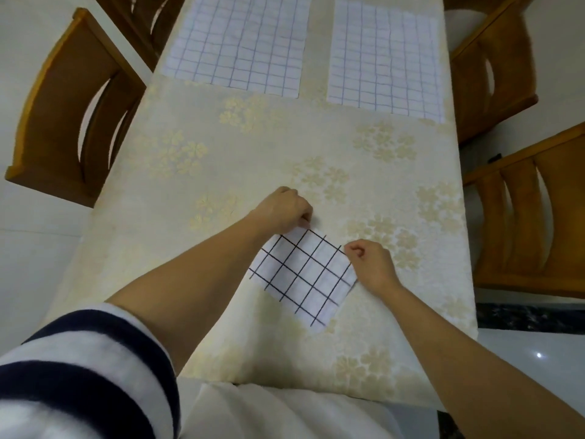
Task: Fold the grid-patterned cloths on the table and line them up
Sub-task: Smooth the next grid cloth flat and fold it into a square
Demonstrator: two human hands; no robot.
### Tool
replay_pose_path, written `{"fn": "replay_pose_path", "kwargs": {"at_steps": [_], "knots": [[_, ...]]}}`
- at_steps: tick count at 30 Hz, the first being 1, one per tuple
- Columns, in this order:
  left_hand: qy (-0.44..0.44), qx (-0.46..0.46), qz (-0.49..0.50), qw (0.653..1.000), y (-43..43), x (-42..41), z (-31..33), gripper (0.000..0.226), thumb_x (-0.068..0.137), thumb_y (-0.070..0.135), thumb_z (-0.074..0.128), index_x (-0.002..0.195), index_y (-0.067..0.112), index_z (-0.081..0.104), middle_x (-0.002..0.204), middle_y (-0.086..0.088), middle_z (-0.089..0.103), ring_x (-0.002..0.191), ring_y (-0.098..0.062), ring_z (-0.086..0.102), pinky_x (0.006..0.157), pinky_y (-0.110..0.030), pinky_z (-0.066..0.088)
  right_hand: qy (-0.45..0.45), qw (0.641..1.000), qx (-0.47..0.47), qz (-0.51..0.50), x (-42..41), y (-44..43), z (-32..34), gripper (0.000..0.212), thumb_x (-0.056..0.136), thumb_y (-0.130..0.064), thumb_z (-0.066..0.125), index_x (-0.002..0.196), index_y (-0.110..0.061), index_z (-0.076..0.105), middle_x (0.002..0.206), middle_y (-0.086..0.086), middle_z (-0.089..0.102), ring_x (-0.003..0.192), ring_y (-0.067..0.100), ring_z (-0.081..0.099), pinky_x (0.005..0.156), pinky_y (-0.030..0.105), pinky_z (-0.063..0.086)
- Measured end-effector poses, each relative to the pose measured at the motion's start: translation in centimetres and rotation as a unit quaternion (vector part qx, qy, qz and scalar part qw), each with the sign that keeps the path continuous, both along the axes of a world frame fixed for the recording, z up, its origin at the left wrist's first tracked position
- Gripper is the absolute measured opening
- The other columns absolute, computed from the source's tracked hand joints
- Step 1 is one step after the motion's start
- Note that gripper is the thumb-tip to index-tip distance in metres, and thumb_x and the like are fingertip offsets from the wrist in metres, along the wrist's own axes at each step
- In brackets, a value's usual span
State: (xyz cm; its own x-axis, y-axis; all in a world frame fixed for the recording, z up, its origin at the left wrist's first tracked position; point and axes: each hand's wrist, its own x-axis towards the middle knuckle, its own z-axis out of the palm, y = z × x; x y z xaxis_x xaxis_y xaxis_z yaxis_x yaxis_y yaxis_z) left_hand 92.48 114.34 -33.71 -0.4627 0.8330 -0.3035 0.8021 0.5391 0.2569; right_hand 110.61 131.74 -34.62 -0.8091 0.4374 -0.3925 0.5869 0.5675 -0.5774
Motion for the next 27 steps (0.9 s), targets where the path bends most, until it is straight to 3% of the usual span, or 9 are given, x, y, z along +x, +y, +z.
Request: {"fn": "replay_pose_path", "kwargs": {"at_steps": [3, 8, 11, 14, 16, 19, 21, 24, 27], "knots": [[-0.041, 0.007, 0.087, 0.995, -1.3, 0.0, -0.8, 0.028, 0.100, 0.046, 0.057, 0.101, 0.021, 0.071, 0.099, 0.002, 0.072, 0.103, -0.024, 0.057, 0.094, -0.034, 0.034, 0.003, 1.000, 0.014, 0.000, -0.8, 2.1, 0.2, 0.019, 0.098, -0.019, 0.061, 0.110, -0.010, 0.073, 0.106, 0.007, 0.073, 0.091, 0.018, 0.063, 0.081, 0.022, 0.045], [-0.069, 0.019, 0.190, 0.979, -3.0, 1.1, -2.0, 0.038, 0.100, 0.054, 0.052, 0.079, 0.023, 0.058, 0.080, 0.003, 0.059, 0.098, -0.026, 0.056, 0.094, -0.040, 0.038, 0.002, 0.999, 0.048, 0.002, -2.2, 4.2, -0.8, 0.015, 0.098, -0.019, 0.060, 0.103, -0.018, 0.073, 0.104, 0.003, 0.073, 0.089, 0.014, 0.061, 0.081, 0.027, 0.048], [-0.048, 0.044, 0.225, 0.972, -3.3, 2.1, -2.5, 0.039, 0.096, 0.059, 0.055, 0.102, 0.023, 0.068, 0.098, 0.002, 0.068, 0.105, -0.025, 0.055, 0.095, -0.039, 0.038, 0.005, 0.986, 0.157, 0.059, -2.7, 4.2, -1.1, 0.017, 0.099, -0.020, 0.056, 0.110, -0.022, 0.069, 0.111, 0.003, 0.068, 0.109, 0.025, 0.055, 0.096, 0.041, 0.045], [0.081, 0.108, 0.256, 0.957, -3.7, 4.1, -3.1, 0.044, 0.097, 0.047, 0.060, 0.128, 0.015, 0.059, 0.126, -0.009, 0.058, 0.120, -0.033, 0.050, 0.107, -0.043, 0.036, 0.045, 0.948, 0.298, 0.100, -2.7, 2.5, -0.8, 0.042, 0.099, -0.024, 0.055, 0.139, -0.015, 0.052, 0.136, 0.013, 0.050, 0.129, 0.032, 0.040, 0.116, 0.044, 0.024], [0.131, 0.170, 0.248, 0.945, -2.8, 6.1, -3.2, 0.045, 0.101, 0.030, 0.057, 0.139, 0.006, 0.051, 0.140, -0.017, 0.052, 0.132, -0.039, 0.046, 0.117, -0.049, 0.031, 0.077, 0.944, 0.296, 0.123, -2.7, -0.3, -0.5, 0.052, 0.100, -0.019, 0.050, 0.150, -0.010, 0.037, 0.152, 0.015, 0.038, 0.143, 0.033, 0.029, 0.123, 0.044, 0.012], [0.077, 0.190, 0.183, 0.962, -0.4, 10.3, -4.1, 0.052, 0.103, 0.016, 0.048, 0.152, 0.002, 0.037, 0.158, -0.016, 0.039, 0.151, -0.034, 0.028, 0.126, -0.047, 0.017, 0.063, 0.952, 0.236, 0.185, -1.7, -5.0, -1.9, 0.064, 0.095, -0.006, 0.049, 0.154, -0.005, 0.024, 0.162, 0.013, 0.024, 0.151, 0.029, 0.017, 0.125, 0.043, 0.010], [0.055, 0.154, 0.154, 0.975, -0.3, 12.0, -5.6, 0.055, 0.106, 0.023, 0.038, 0.158, 0.006, 0.029, 0.164, -0.011, 0.029, 0.155, -0.028, 0.018, 0.127, -0.045, 0.014, 0.013, 0.949, 0.230, 0.213, -0.4, -6.4, -3.5, 0.066, 0.100, -0.018, 0.041, 0.157, -0.004, 0.010, 0.165, 0.012, 0.009, 0.154, 0.026, 0.003, 0.125, 0.042, 0.005], [0.038, 0.083, 0.156, 0.983, -1.9, 12.0, -6.8, 0.060, 0.108, 0.043, 0.016, 0.163, 0.020, 0.008, 0.170, 0.005, 0.003, 0.157, -0.016, -0.003, 0.128, -0.043, 0.006, -0.008, 0.940, 0.259, 0.222, 1.7, -5.2, -5.0, 0.060, 0.106, -0.040, 0.012, 0.158, -0.016, -0.004, 0.166, -0.001, -0.010, 0.153, 0.020, -0.010, 0.125, 0.042, 0.000], [0.042, 0.066, 0.155, 0.985, -2.8, 11.3, -6.3, 0.062, 0.107, 0.051, 0.011, 0.163, 0.028, 0.000, 0.170, 0.011, -0.004, 0.156, -0.014, -0.009, 0.127, -0.042, 0.001, -0.025, 0.923, 0.288, 0.253, 2.9, -2.6, -4.6, 0.066, 0.104, -0.056, 0.009, 0.158, -0.023, -0.011, 0.165, -0.006, -0.015, 0.152, 0.018, -0.016, 0.125, 0.045, 0.000]]}}
